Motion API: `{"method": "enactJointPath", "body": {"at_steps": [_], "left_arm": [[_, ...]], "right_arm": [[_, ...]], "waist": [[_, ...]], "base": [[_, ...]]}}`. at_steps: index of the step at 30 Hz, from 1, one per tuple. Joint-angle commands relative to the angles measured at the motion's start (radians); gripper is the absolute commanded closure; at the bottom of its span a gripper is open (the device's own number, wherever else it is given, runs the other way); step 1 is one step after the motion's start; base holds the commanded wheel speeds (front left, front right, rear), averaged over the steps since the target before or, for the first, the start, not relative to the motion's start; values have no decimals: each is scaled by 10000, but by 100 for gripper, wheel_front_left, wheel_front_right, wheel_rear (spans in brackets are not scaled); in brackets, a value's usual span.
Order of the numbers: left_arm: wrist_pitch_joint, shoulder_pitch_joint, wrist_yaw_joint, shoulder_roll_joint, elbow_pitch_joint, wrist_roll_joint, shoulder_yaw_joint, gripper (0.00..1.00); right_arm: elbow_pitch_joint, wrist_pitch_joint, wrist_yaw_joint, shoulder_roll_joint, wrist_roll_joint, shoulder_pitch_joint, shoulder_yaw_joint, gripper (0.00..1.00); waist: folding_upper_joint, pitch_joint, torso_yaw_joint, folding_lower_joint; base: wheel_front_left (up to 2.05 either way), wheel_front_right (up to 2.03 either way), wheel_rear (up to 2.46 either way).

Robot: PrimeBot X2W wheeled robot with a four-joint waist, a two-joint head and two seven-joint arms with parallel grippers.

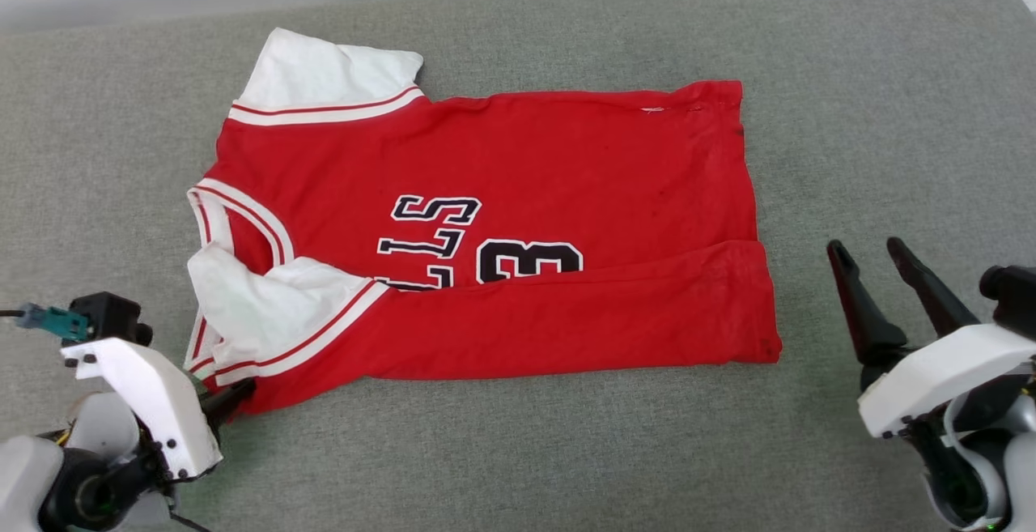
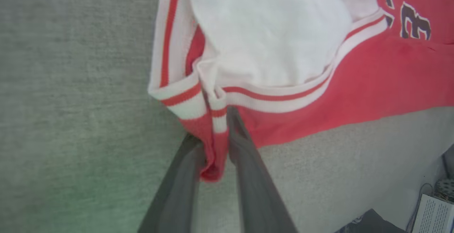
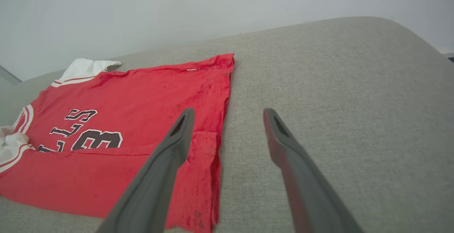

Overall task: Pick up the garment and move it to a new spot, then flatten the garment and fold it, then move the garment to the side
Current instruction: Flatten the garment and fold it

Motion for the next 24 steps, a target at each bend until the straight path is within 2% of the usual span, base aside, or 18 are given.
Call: {"method": "enactJointPath", "body": {"at_steps": [1,4,11,16,24], "left_arm": [[41,317,-85,-306,202,-39,-291,100],[-279,179,-176,-222,93,62,-76,100],[-762,-180,-89,17,-797,379,209,100],[-872,-278,47,104,-1311,558,256,100],[-977,-327,171,-48,-1719,743,118,100]], "right_arm": [[69,304,-8,-189,159,-42,-128,0],[136,1257,-8,-367,387,-16,-296,0],[495,4406,-8,-748,639,-151,-240,0],[723,5341,-8,-633,678,-397,118,0],[1999,5772,-8,-398,890,-840,994,0]], "waist": [[0,-43,44,1],[0,-122,150,1],[0,-98,546,1],[0,73,746,1],[0,323,980,1]], "base": [[0,0,0],[0,0,0],[0,0,0],[0,0,0],[0,0,0]]}}
